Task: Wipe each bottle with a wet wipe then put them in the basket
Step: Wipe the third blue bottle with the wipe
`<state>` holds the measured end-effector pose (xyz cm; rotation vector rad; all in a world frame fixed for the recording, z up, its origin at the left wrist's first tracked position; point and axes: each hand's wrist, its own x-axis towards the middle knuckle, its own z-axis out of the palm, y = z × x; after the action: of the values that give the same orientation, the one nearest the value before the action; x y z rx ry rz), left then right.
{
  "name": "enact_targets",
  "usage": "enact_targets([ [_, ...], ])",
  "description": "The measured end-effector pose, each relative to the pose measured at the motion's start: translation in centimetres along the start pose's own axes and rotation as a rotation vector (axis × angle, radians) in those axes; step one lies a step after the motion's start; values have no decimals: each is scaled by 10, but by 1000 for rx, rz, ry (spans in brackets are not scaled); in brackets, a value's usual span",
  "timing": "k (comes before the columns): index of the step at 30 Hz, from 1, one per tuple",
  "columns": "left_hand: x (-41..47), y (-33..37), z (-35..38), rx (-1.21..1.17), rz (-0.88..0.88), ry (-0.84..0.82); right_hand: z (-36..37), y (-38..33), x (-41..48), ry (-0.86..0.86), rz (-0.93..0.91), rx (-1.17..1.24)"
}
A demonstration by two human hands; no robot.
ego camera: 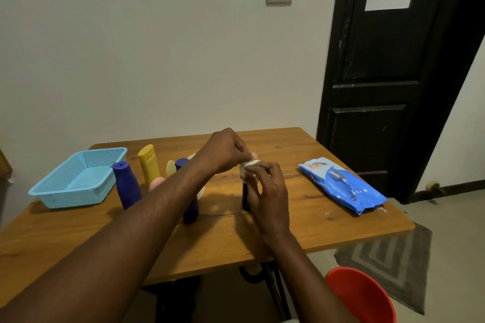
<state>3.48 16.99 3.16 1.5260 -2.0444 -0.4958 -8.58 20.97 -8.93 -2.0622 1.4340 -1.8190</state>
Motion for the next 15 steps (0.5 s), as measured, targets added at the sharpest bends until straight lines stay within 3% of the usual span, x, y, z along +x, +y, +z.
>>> enact_targets([
  [4, 1, -1, -1, -6, -11, 1, -1, 6, 2, -29, -30, 48],
  [11, 0, 0, -1, -7, -34, -6, -9, 18, -25, -295, 93, 39],
  [15, 0, 0, -2, -19, -37, -9, -9, 12, -4, -198, 7, 40],
])
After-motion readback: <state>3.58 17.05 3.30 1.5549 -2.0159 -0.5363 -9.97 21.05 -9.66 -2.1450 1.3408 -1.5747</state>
